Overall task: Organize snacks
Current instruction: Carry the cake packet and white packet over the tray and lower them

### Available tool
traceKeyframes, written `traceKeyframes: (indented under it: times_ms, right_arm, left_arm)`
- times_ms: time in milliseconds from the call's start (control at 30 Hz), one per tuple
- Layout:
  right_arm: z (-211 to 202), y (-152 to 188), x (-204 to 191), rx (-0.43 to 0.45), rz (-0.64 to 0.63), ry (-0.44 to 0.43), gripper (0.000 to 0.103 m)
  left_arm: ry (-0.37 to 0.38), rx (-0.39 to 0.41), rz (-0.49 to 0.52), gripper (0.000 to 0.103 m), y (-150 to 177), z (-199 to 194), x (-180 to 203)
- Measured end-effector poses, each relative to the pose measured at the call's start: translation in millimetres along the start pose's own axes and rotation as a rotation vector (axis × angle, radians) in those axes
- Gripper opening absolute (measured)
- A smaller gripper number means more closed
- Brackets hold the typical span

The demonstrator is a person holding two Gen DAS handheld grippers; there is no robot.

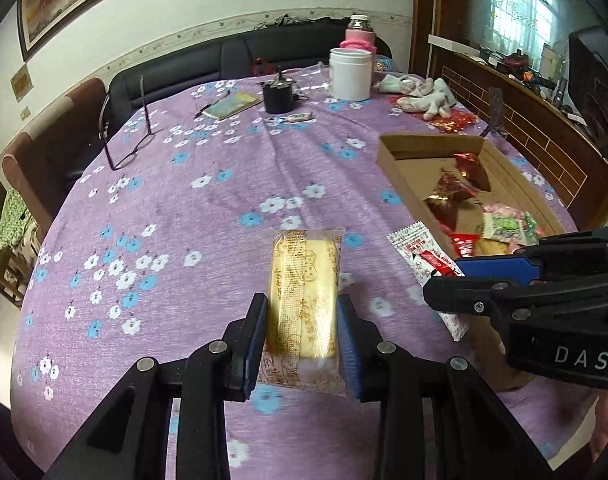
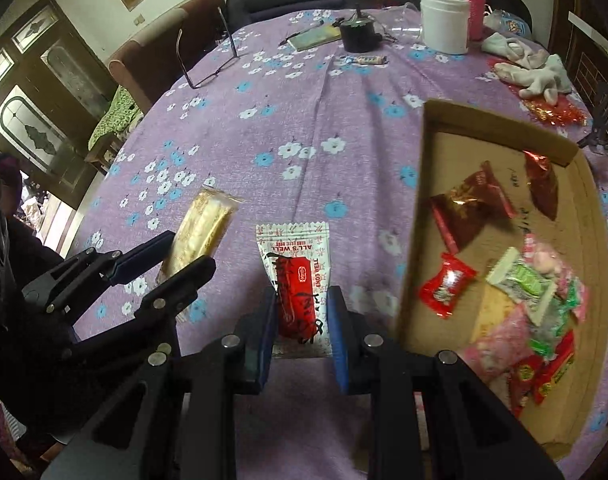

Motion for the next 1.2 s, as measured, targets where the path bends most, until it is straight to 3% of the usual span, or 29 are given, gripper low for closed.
traceKeyframes:
  times_ms: [600, 1200]
  right_arm:
    - [-40.1, 15.9, 63.8, 0.064, 0.083, 0.0, 0.024]
    - [-54.6, 32.9, 123.2, 0.082, 0.197, 0.031, 0.024]
  left_arm:
    - [0.011, 0.038, 0.101, 0.036, -20.1, -9.2, 71.5]
    - [0.06, 0.02, 0.23, 0.035, -29.2, 3.7, 132.1]
Point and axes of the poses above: each gripper's, at about its wrist camera, not at the fingertips, and z roughly the way its jaws point, x to its right, y to its underside, the point moved 1 cm from there along z, roughly the way its jaws point, and after that the axes turned 3 degrees about y, right-handed, at the moved point
